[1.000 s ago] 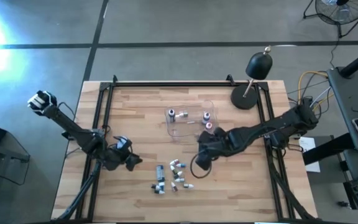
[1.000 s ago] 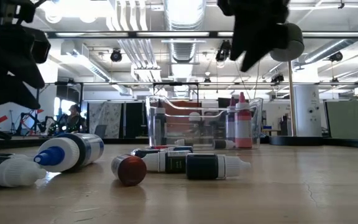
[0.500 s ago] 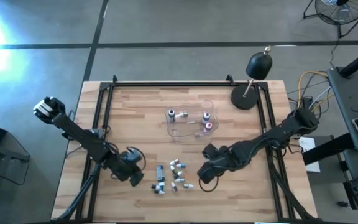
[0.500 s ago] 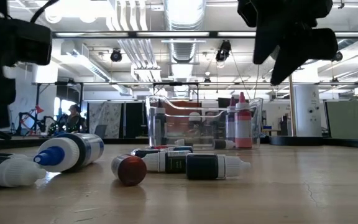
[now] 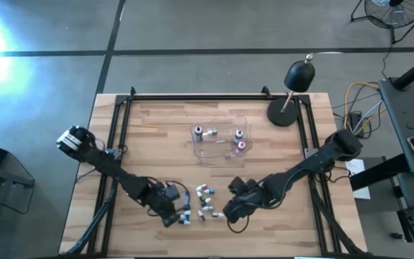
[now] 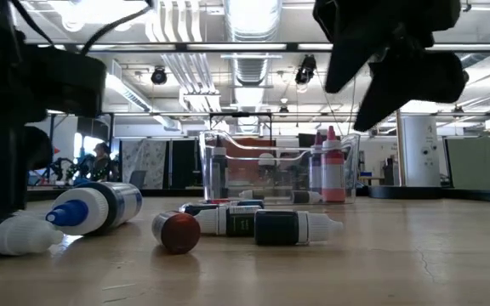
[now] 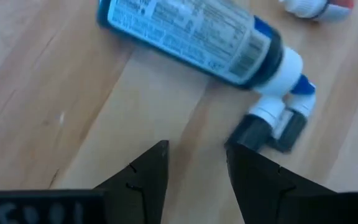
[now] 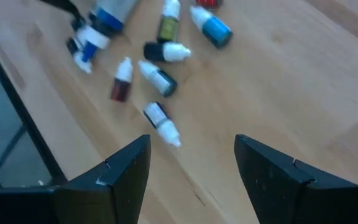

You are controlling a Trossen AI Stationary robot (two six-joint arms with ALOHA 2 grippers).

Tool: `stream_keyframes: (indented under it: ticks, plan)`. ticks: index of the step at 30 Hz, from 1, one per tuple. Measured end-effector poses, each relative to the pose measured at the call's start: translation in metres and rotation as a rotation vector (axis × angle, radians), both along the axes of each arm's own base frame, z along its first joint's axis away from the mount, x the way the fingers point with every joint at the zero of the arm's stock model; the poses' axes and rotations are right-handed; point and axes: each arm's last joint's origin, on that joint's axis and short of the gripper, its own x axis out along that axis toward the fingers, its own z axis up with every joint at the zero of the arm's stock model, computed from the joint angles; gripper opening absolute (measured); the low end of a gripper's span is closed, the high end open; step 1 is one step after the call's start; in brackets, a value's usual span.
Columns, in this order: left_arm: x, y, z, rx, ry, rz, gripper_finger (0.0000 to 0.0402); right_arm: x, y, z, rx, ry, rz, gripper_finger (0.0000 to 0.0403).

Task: Pick & Place food coloring
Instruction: Put the large blue food coloring bottle into the transparent bin

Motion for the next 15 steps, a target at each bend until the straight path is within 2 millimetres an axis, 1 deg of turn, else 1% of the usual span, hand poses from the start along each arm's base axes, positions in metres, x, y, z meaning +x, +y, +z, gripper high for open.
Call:
stream_keyframes:
  ticks: [4,9,15]
  plan:
    - [0.016,0.003,-0.001,0.009,0.005,-0.007,0.0144,0.005,-0.001,0.002,0.002,-0.064,-0.076,0.0226]
    - [0.029,0.008,0.003,0.043,-0.046,-0.025,0.0144,0.010,-0.004,0.005,0.012,-0.127,-0.146,0.0226]
    - [0.042,0.020,0.003,0.058,-0.105,-0.001,0.0144,0.013,-0.004,0.001,0.011,-0.123,-0.153,0.0226]
